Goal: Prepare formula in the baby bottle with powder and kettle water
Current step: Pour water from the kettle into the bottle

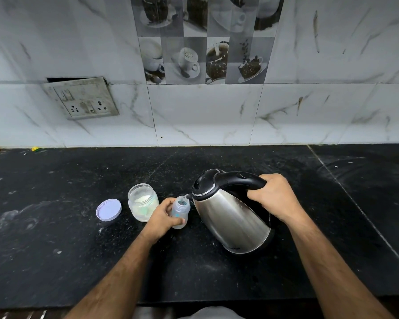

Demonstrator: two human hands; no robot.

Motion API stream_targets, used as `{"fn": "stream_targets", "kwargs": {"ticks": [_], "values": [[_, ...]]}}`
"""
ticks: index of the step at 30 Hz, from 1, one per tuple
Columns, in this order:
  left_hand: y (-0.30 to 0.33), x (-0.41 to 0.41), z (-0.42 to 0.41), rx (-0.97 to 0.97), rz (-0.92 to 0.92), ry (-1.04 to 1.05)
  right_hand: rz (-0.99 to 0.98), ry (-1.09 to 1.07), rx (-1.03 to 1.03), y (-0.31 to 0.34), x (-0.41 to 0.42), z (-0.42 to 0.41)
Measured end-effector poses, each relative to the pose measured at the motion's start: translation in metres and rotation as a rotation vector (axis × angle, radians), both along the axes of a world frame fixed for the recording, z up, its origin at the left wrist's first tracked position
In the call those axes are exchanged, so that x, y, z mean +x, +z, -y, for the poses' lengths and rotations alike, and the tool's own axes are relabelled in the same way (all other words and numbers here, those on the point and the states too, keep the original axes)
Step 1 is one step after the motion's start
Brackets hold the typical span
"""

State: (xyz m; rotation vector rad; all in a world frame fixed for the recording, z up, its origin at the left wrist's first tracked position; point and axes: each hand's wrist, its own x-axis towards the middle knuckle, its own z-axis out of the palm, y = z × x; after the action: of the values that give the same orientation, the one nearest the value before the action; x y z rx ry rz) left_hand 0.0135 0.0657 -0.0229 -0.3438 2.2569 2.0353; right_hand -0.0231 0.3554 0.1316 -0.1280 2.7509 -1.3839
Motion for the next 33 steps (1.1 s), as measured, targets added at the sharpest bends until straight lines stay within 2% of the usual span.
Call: {"fn": "stream_targets", "kwargs": {"ticks": [33], "values": [[-0.0048, 0.0064, 0.0003, 0.034, -0.026, 0.033, -0.036, 0.017, 0.013, 0.0003, -0.0006, 0.0008]]}}
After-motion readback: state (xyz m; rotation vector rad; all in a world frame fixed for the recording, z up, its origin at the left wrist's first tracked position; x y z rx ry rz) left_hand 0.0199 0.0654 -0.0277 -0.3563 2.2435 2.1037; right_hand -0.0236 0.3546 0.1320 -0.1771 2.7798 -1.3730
